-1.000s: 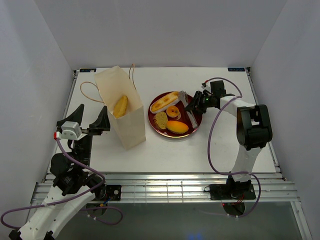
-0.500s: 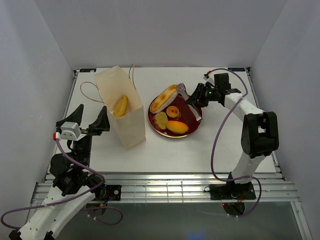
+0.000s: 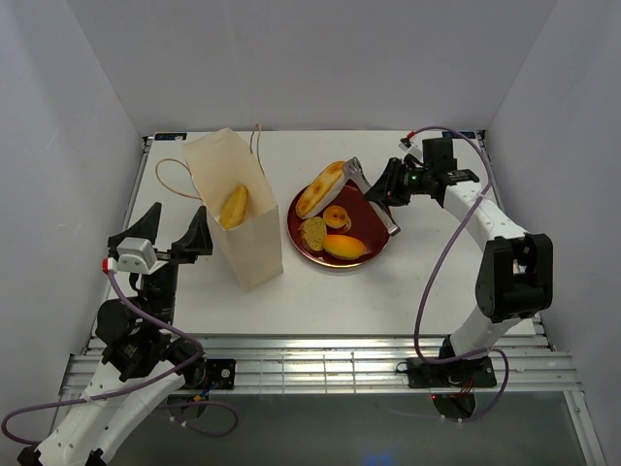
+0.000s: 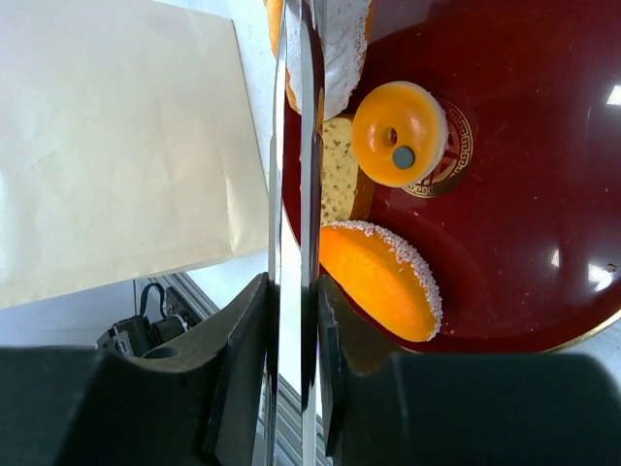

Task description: Place the fake bread into the paper bag

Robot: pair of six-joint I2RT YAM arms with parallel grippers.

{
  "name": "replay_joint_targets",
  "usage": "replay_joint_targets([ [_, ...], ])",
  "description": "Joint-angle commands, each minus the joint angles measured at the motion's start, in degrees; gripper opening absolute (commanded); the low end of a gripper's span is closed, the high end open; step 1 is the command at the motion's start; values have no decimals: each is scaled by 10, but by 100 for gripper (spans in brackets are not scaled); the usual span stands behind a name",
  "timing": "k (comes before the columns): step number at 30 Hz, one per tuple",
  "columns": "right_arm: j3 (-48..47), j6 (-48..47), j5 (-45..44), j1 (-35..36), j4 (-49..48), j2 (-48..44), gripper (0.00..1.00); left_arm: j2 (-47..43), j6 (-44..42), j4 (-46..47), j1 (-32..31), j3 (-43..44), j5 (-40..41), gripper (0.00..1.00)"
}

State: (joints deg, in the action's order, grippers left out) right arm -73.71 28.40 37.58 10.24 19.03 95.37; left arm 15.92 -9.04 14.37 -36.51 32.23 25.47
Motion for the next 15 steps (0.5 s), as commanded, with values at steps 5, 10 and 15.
replay_joint_targets([
  [5,-51,-20,0,0,22,-75,8,-9,-8,10,-2,-7,5,98],
  [10,-53,-29,-6,1,31,-103,8,-18,-14,21,-2,-13,15,98],
  [15,-58,-35,-11,4,39,-128,8,-13,-14,22,-2,-14,12,98],
])
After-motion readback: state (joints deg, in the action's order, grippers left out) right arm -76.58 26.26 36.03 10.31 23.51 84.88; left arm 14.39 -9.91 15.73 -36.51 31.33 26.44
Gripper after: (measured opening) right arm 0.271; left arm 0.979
